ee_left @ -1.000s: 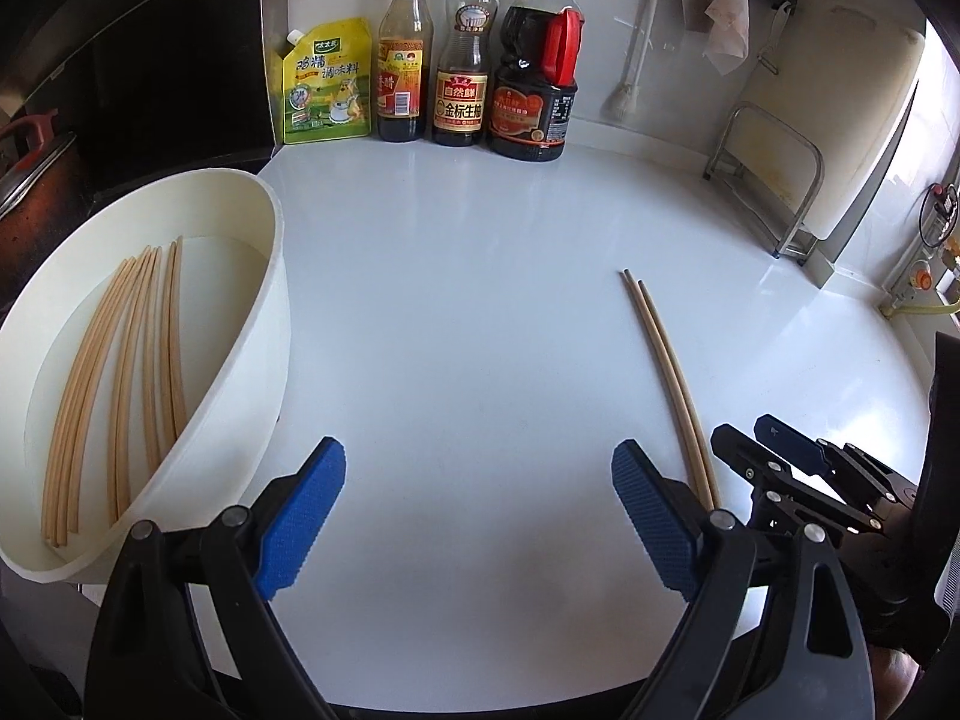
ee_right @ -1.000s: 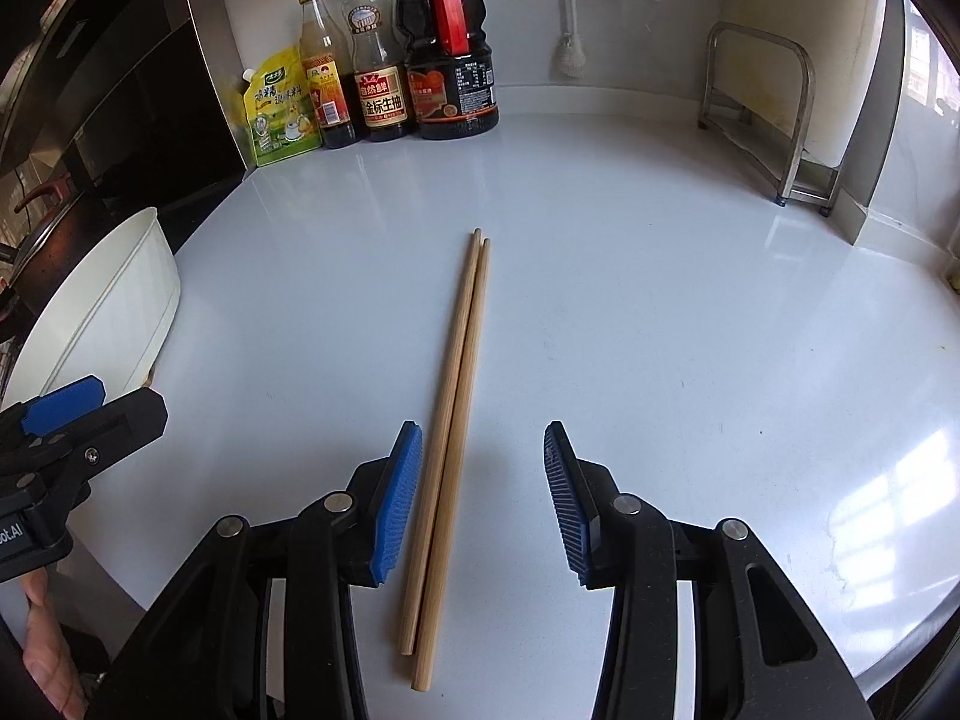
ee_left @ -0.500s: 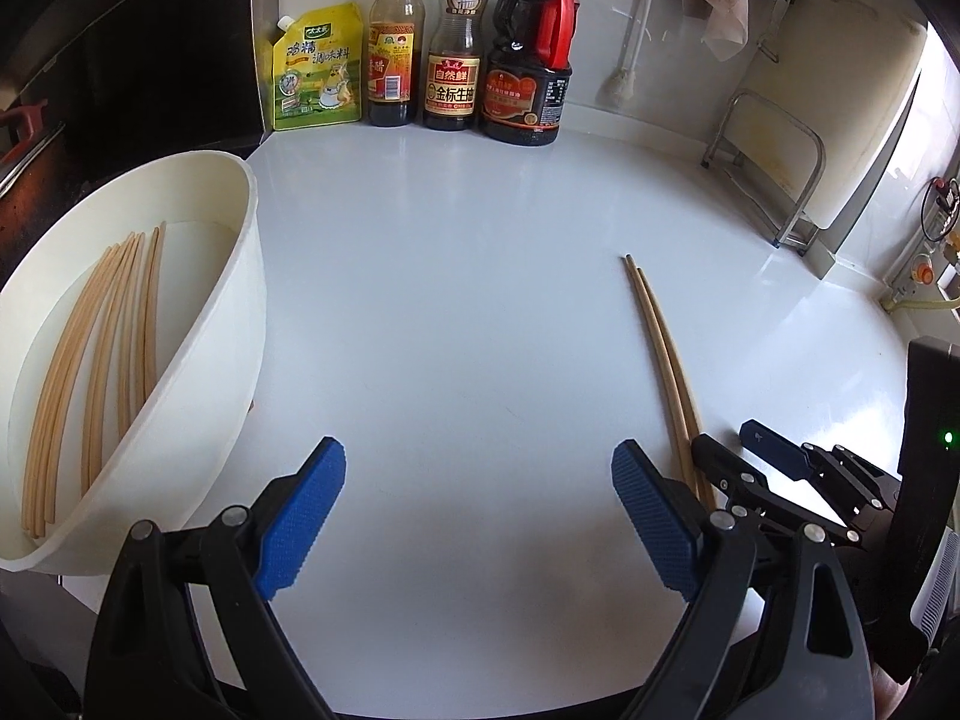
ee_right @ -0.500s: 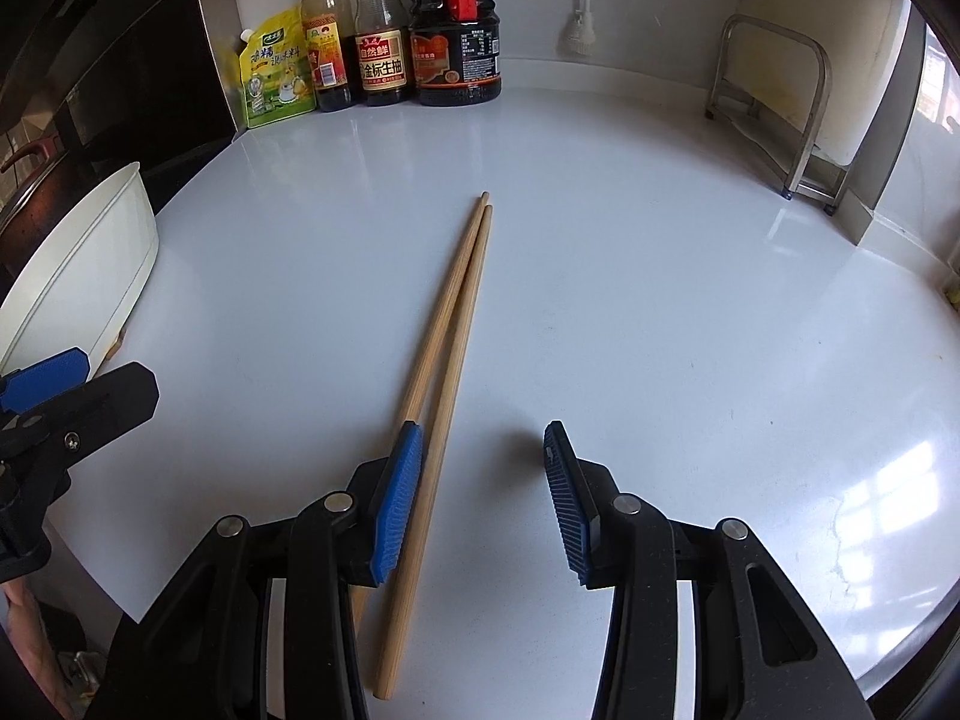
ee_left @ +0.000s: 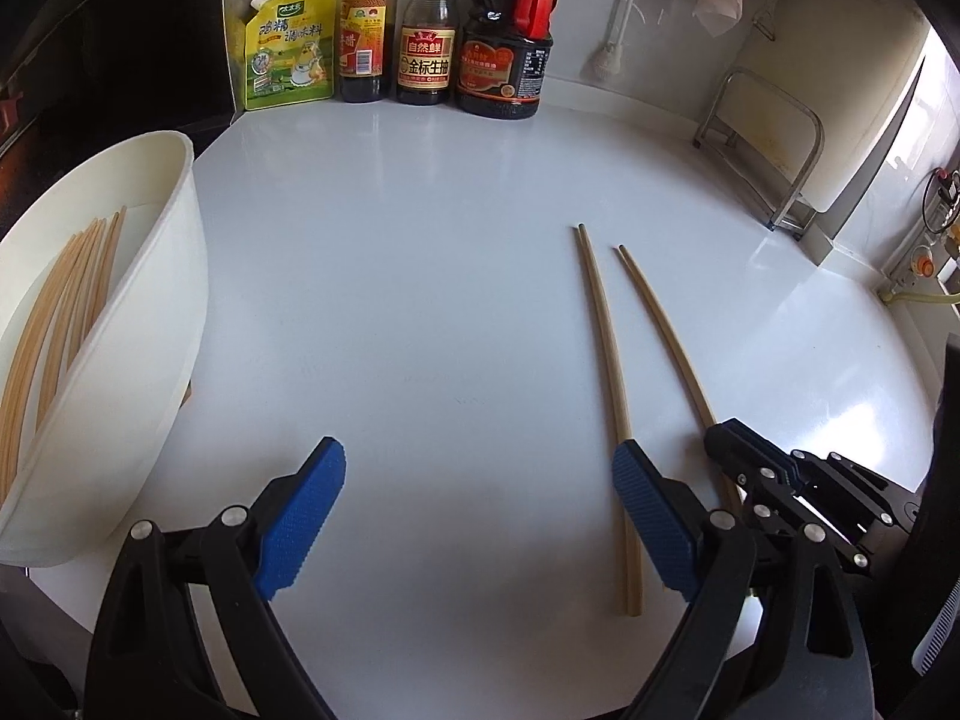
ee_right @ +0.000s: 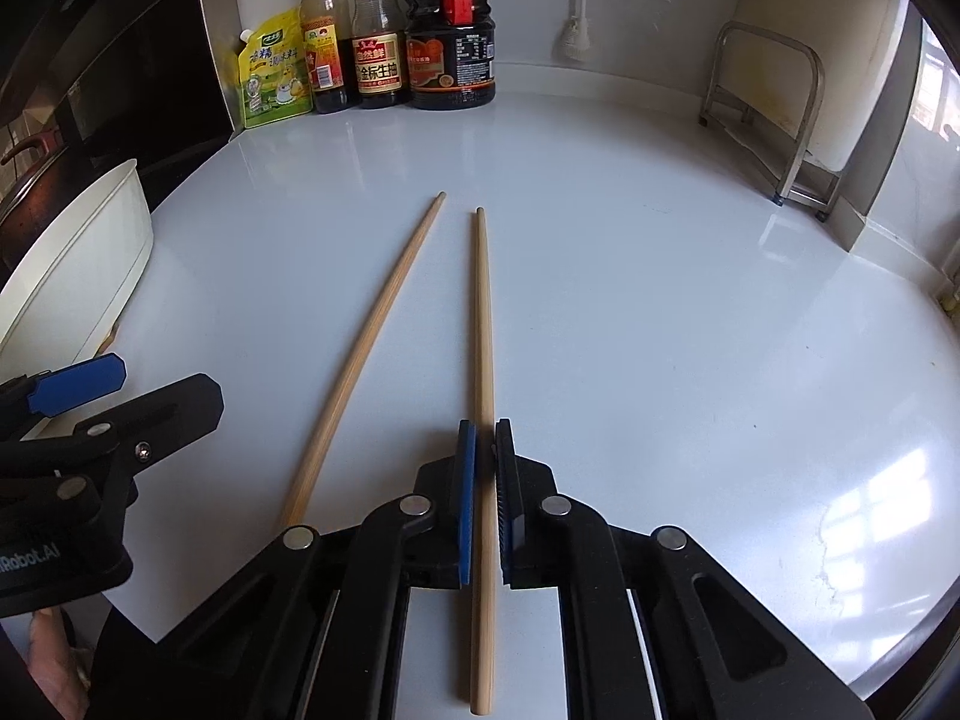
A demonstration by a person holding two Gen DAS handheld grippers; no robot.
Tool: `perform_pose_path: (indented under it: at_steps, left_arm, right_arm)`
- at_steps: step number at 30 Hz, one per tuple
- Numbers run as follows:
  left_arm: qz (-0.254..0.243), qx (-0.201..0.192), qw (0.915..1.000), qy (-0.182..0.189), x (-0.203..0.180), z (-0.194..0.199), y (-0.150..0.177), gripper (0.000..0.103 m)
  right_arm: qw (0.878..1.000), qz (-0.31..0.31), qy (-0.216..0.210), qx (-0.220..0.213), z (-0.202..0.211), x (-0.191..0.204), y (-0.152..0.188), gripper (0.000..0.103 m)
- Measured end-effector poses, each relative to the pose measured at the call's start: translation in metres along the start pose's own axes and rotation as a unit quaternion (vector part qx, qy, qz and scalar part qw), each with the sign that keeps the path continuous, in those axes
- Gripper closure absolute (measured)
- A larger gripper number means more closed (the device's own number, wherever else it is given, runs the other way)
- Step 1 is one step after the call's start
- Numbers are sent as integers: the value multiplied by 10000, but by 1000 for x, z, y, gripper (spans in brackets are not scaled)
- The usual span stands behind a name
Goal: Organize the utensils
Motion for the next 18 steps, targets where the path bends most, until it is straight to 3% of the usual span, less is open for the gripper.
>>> perform_pose_path:
  at_steps: [8,11,16,18]
  left_arm:
    - [-176,169,9997,-83,-21,-20,-4,14]
    - [-224,353,9991,-51,-31,-31,-3,14]
    - [-397,315,9984,-239,-43,-39,-8,14]
    - [-434,295,9980,-339,-43,-42,-11,14]
  right_arm:
    - [9984,-569,49,-45,7,-49,6,97]
    - [9979,-641,50,-57,7,-57,5,97]
    - [9976,-683,-33,-72,8,-61,4,96]
    - [9976,-675,-63,-151,11,-62,2,89]
Point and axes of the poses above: each gripper's, at about its wrist camera, not at the fingertips, and z roughly against the way its jaws point, x to its left, y to its underside, the point moved 8 cm from there along -z, roughly the way its jaws point, and after that the axes turned 3 degrees about x, right-handed, at the moved point
